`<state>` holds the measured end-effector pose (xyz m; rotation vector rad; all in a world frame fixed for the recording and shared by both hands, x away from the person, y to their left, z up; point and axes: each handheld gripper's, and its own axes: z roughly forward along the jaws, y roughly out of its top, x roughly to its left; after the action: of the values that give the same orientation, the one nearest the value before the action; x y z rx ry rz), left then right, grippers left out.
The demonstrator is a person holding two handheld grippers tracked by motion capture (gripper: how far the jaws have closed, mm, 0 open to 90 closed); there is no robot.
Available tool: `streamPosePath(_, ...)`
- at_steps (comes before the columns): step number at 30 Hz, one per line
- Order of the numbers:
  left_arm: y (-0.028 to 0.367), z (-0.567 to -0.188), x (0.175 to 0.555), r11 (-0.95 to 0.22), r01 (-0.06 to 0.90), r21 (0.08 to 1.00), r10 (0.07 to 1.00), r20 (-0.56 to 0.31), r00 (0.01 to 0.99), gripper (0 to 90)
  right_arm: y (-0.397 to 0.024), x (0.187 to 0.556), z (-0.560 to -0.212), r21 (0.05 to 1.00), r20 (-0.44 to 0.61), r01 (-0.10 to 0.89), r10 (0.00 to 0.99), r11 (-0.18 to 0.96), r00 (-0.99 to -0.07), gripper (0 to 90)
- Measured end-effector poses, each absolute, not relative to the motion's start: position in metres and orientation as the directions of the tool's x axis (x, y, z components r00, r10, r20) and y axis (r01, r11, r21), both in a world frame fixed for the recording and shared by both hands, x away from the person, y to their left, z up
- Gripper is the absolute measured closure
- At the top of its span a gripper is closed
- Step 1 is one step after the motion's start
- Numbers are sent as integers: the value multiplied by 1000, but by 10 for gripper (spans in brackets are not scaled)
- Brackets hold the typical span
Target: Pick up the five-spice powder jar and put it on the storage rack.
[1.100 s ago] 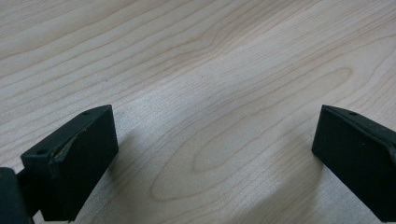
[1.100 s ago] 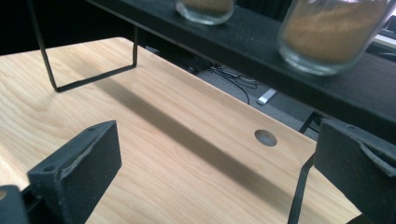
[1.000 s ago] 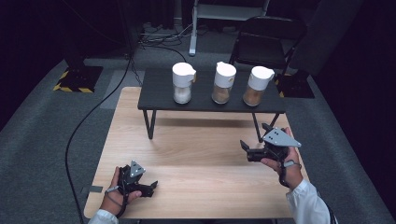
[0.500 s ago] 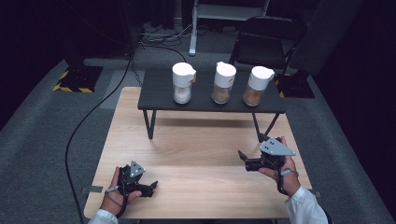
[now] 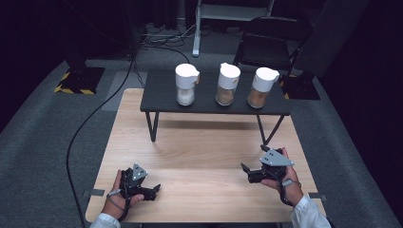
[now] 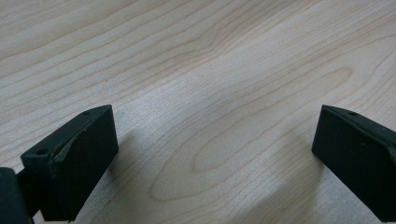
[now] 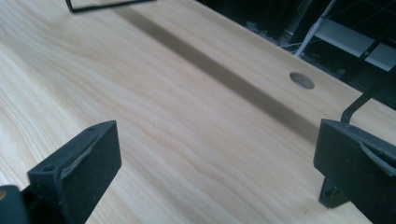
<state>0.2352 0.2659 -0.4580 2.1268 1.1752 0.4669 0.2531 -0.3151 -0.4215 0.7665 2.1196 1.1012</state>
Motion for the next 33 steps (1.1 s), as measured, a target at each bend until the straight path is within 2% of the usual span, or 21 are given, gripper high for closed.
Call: streamPosePath(33,266,-458,235,-381,613,692,847,-5,532,2,-338,234,-461,734,-293,325,710,596,-640,4)
